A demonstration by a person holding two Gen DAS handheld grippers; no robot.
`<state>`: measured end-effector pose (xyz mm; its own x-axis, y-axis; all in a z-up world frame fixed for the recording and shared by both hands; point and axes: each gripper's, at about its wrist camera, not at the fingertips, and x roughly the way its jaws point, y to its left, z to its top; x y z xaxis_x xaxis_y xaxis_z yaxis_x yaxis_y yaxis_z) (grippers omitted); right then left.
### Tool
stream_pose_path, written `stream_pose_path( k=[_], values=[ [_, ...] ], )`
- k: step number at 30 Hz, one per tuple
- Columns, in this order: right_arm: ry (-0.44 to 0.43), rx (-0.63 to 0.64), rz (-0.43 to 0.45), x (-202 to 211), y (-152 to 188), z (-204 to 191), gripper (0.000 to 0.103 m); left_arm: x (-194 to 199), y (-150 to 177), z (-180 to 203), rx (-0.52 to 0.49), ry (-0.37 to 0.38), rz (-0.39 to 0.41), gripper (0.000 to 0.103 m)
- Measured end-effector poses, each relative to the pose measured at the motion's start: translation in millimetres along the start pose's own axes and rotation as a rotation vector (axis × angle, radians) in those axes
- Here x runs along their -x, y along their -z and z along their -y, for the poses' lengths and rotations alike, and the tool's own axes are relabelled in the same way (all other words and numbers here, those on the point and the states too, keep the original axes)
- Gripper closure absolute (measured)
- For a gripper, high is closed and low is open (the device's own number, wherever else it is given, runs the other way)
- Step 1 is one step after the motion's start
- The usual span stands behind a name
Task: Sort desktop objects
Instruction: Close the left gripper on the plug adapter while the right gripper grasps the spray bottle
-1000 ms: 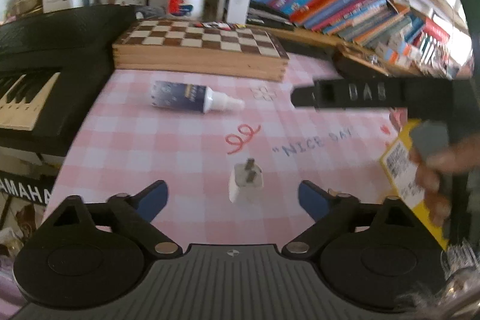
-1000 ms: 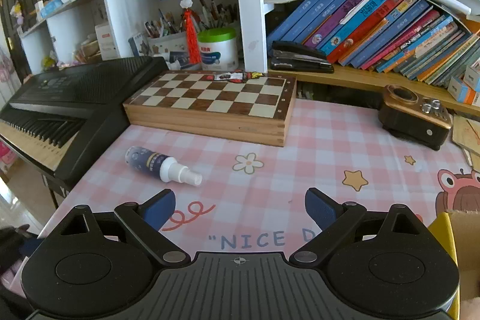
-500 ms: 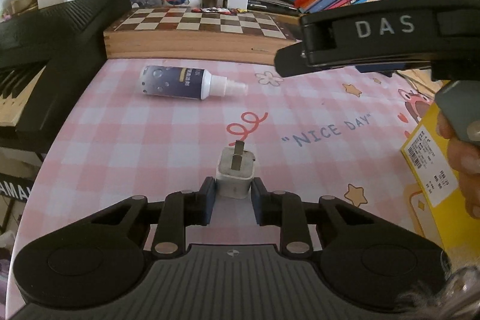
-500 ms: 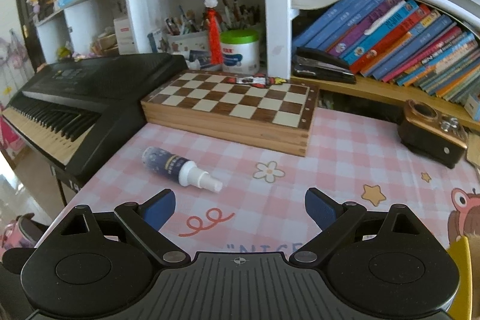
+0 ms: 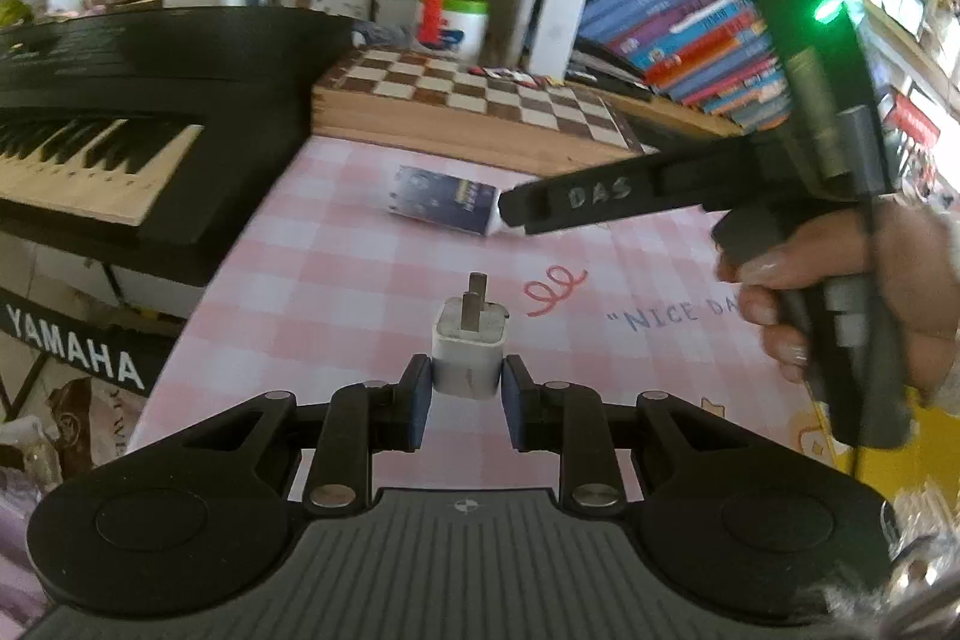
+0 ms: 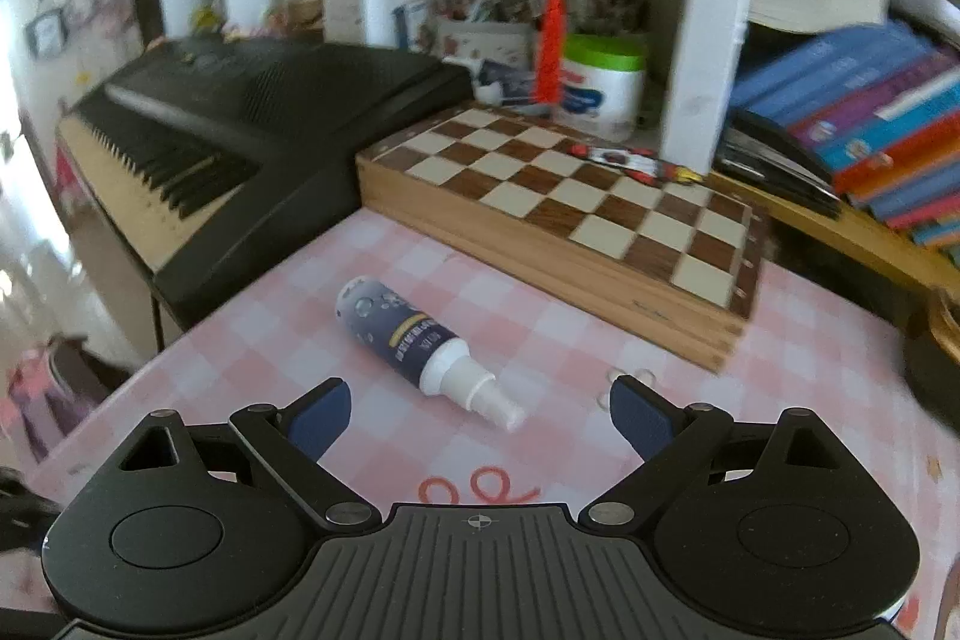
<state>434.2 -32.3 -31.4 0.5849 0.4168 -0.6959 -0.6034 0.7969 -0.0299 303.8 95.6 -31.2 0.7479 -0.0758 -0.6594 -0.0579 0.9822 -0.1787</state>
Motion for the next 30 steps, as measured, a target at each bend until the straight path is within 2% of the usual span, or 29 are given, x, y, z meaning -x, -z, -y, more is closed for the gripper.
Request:
stream_pose_path(
  k=[5,9,16,17,18,19,21,23,26,30],
  values=[
    [-0.060,0.063,-0.013,-21,-10,-1,0.009,13,-3,-7,0.033,-0.014,0.021,0.080],
    [-0.071,0.107,0.011,-32,-15,-4,0.010,22,-5,-10,0.052,-0.023,0.040,0.080],
    [-0.165,0.168,-0.025,-50,-23,-15,0.019,32,-6,-17,0.073,-0.037,0.047,0.080],
    [-0.172,0.173,-0.040,-53,-23,-17,0.025,33,-6,-17,0.077,-0.039,0.047,0.080],
    [-0.175,0.175,-0.061,-57,-23,-19,0.036,33,-6,-18,0.080,-0.040,0.048,0.080],
    [-0.164,0.170,-0.081,-62,-22,-20,0.039,34,-6,-18,0.083,-0.041,0.048,0.080],
    [-0.157,0.130,-0.110,-66,-20,-17,0.056,36,-6,-18,0.087,-0.042,0.052,0.080],
    [-0.176,0.067,-0.121,-65,-16,-10,0.061,37,-6,-18,0.087,-0.039,0.055,0.080],
    [-0.196,0.050,-0.135,-57,-12,-6,0.069,38,-6,-17,0.084,-0.032,0.056,0.080],
    [-0.184,0.029,-0.144,-54,-11,-8,0.068,39,-6,-16,0.092,-0.023,0.058,0.080]
  ],
)
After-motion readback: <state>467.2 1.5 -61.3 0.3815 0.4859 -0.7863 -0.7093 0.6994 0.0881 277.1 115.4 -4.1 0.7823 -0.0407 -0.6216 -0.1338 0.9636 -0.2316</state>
